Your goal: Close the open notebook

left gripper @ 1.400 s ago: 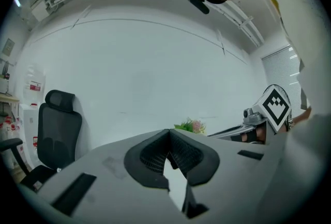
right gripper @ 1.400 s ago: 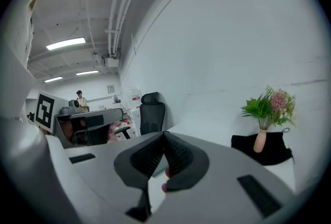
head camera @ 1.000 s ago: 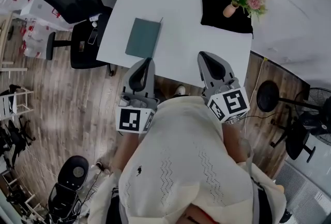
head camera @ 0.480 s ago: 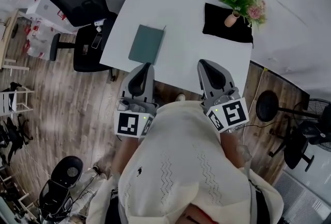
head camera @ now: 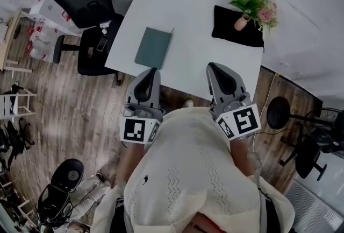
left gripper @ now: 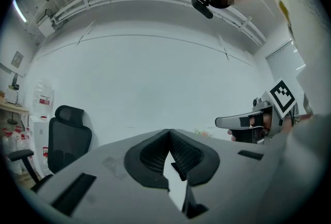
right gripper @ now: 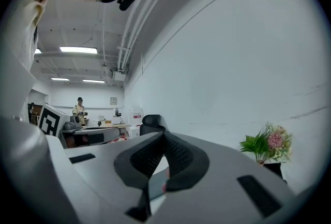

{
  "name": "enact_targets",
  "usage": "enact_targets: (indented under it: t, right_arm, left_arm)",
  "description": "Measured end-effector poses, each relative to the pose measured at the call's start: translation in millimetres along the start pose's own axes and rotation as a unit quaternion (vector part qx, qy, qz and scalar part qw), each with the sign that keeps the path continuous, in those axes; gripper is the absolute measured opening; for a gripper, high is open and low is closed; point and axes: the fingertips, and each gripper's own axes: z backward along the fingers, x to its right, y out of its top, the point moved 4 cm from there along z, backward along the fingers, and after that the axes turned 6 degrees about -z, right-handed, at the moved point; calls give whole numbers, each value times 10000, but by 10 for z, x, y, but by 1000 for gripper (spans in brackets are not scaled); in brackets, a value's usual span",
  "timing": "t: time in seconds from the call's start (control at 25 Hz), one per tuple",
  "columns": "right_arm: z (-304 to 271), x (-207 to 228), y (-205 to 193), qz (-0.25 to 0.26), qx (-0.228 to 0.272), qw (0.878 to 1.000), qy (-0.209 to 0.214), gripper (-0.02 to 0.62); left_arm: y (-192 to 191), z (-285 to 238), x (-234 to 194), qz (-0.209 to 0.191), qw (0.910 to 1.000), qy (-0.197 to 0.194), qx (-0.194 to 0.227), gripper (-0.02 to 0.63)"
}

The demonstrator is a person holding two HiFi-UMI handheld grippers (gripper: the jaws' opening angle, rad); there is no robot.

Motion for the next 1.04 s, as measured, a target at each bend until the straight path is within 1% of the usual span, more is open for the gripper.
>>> enact_targets:
  t: [0.24,0.72,1.04]
  right_arm:
    - [28,-17,-6,31,17,10000,48,0]
    - [57,-7,6,69,32,10000,31,0]
    - [0,-12,-36,104,-93,9999,63,0]
  left_arm:
    - [-17,-1,27,97,10000,-12,12,12]
    - [-16,-37,87,113,9999,-92,10,12]
    - [-88,-56,86,156,9998,-70,-71,12]
